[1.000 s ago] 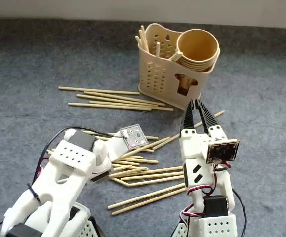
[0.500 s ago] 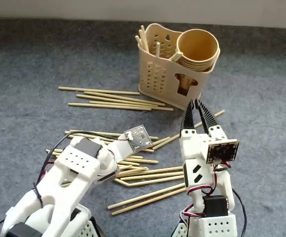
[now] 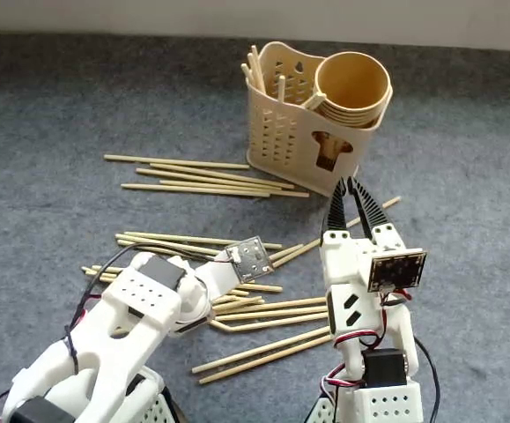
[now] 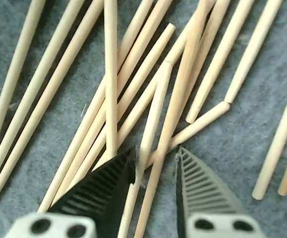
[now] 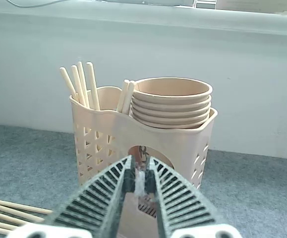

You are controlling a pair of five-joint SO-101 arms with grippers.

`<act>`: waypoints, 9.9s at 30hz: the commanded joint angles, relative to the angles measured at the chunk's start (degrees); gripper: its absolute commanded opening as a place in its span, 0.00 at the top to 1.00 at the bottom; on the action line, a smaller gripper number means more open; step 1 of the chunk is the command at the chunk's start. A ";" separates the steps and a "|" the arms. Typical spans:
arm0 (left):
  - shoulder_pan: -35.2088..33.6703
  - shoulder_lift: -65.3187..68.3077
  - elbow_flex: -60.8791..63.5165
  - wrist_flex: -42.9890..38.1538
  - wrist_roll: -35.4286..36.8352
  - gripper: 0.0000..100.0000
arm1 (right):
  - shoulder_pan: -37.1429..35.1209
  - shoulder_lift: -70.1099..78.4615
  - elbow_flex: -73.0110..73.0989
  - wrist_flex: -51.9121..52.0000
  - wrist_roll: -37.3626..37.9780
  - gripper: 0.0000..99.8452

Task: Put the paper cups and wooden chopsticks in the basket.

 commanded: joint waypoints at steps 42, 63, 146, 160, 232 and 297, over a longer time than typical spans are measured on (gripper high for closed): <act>-1.63 -0.84 0.57 -2.11 4.31 0.85 | 0.40 -0.66 5.05 -0.31 0.70 0.95; -1.01 9.45 -10.33 5.45 4.22 0.99 | 0.40 -0.66 5.05 -0.31 0.70 0.95; -1.36 22.55 -53.41 -63.30 40.26 0.99 | -1.10 -0.66 5.14 -0.31 0.79 0.95; -1.45 20.62 -53.76 -45.63 40.35 0.97 | -1.10 -0.66 5.14 -0.31 0.79 0.95; -2.15 12.70 -8.66 -8.62 5.80 0.90 | -1.10 -0.66 5.14 -0.31 0.79 0.95; -2.24 20.70 -83.56 -20.22 50.29 0.99 | -1.10 -0.66 5.14 -0.31 0.79 0.95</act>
